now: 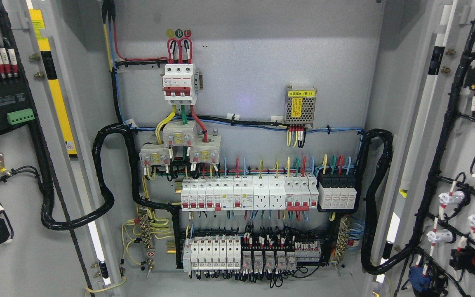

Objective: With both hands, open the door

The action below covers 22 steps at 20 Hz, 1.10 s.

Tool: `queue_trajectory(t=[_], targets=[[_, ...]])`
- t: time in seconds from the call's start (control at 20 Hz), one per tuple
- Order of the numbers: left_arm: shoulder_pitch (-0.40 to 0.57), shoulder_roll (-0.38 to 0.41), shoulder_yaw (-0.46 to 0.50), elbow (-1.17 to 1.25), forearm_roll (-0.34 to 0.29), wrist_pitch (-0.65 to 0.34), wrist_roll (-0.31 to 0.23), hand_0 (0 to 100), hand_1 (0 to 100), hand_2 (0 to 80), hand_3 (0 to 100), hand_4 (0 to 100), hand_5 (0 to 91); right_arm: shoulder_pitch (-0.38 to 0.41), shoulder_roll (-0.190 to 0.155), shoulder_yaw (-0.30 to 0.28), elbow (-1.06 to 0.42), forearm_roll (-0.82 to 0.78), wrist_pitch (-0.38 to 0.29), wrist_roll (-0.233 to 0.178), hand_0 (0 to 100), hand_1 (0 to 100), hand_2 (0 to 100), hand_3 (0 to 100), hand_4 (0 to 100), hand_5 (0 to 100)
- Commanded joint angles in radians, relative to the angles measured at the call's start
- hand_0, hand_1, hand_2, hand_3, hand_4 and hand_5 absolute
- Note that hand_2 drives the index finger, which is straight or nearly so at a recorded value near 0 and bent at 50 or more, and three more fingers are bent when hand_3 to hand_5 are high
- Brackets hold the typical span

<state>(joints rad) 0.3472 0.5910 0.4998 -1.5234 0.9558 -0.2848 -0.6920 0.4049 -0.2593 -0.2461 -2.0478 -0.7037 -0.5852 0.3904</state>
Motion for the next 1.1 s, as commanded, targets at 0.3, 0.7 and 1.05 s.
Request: queue_trajectory(t=[0.3,0.7,1.05], targets=[[0.006,0.003,-0.02,-0.167,0.0,0.001,0.003,12,56,0.0,0,0,0.0,-0.006,-0.043,0.31,0.082,0.128,0.005,0.001,0,50,4,0,0,0],[0.047,-0.126,-0.353,-0.233,-0.205,-0.01,0.032,12,56,0.0,0,0,0.0,-0.006,-0.034,0.378,0.409,0.173,0.011,0.002,0,50,4,0,0,0],[0.105,-0.377,-0.524,-0.083,-0.451,-0.002,0.077,12,56,0.0,0,0,0.0,-0.072,0.025,0.441,0.924,0.176,0.01,0.005,0,50,4,0,0,0]])
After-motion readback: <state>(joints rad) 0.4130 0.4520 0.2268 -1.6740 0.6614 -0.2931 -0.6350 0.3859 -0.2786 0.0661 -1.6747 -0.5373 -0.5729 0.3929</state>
